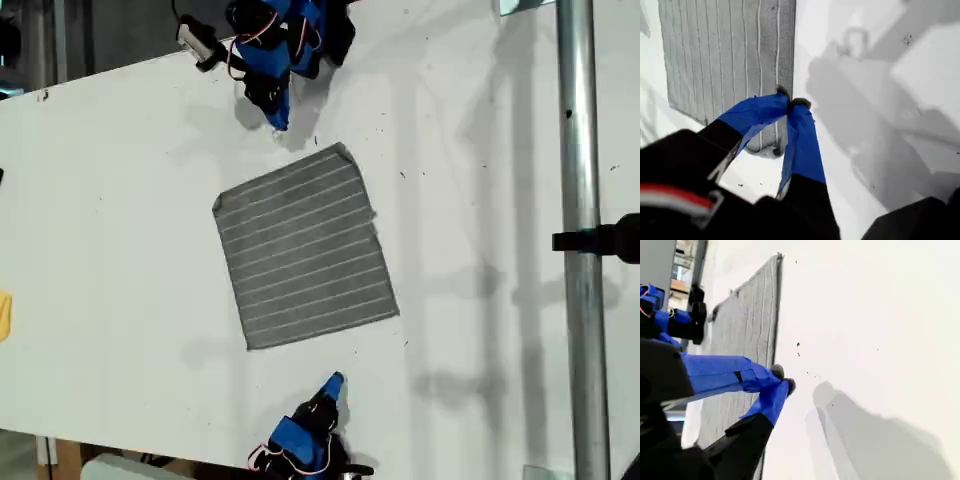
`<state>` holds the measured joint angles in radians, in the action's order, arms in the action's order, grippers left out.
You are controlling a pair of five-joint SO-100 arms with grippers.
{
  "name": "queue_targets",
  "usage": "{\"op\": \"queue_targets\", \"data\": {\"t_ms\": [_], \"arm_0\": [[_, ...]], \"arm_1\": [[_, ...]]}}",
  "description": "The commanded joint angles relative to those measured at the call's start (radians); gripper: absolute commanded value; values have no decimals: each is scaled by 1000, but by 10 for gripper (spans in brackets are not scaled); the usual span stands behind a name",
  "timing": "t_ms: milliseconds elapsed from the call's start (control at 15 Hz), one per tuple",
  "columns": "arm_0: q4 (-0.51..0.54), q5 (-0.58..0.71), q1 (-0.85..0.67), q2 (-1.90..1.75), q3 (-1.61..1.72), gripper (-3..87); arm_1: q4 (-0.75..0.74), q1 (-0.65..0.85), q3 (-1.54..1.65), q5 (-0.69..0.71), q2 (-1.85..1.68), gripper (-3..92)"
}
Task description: Grasp corners of a towel and fold twice.
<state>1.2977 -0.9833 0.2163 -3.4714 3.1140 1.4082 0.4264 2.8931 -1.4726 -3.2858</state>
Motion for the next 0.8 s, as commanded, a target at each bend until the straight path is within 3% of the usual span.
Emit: {"op": "queue_targets", "data": {"t_ms": [0,400,733], "arm_0": [[0,-509,-391,-5,5,-28],[-2,-526,-383,-5,5,-28],[-86,-663,-276,74,-120,-29]], "arm_1": [[3,78,-11,21,-2,-2],[17,3,-41,20,-2,-3],[75,-135,-302,11,178,-3]]}}
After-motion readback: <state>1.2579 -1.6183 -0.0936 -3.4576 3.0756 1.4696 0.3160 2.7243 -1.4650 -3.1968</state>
